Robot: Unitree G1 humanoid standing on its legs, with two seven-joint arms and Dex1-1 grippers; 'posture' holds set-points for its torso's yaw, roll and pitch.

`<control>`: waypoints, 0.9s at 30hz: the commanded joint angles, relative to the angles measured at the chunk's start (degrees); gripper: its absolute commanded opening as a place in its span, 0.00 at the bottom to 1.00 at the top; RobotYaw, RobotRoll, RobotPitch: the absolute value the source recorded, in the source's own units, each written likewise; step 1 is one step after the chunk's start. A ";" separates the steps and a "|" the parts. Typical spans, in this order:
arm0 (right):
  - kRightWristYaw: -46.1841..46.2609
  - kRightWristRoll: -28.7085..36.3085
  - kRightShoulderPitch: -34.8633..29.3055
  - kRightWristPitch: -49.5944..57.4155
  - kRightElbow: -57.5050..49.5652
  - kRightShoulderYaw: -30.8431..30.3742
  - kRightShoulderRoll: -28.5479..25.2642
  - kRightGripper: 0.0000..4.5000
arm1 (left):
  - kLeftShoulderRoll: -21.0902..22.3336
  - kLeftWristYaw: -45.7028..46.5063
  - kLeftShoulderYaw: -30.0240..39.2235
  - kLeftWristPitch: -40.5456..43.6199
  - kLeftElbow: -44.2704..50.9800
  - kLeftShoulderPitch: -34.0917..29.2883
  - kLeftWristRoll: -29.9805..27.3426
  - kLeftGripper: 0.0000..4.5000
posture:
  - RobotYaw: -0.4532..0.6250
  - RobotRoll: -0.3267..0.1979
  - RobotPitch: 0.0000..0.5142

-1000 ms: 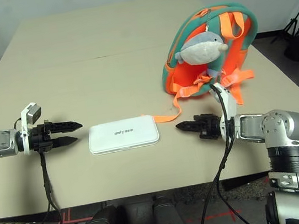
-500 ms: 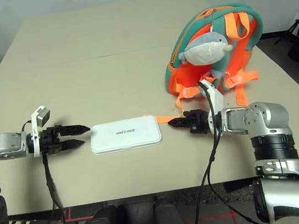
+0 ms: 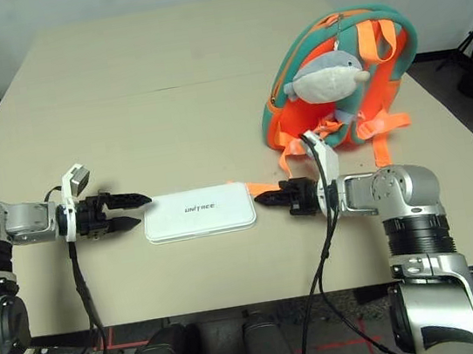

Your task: Put the pencil case into the backpack and zip it.

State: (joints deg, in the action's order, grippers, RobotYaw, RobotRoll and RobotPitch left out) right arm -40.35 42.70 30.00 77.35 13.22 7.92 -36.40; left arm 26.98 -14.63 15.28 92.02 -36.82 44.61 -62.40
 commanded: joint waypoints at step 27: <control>2.75 -1.77 1.74 -0.08 -1.19 0.45 7.25 0.01 | 0.03 -10.93 -13.30 0.48 9.22 -7.12 2.90 1.00 | 0.37 0.62 0.25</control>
State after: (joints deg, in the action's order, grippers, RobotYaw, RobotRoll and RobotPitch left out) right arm -37.27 40.91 31.20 77.45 11.63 9.71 -30.35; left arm 28.31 -25.78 6.42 90.38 -26.68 40.10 -59.13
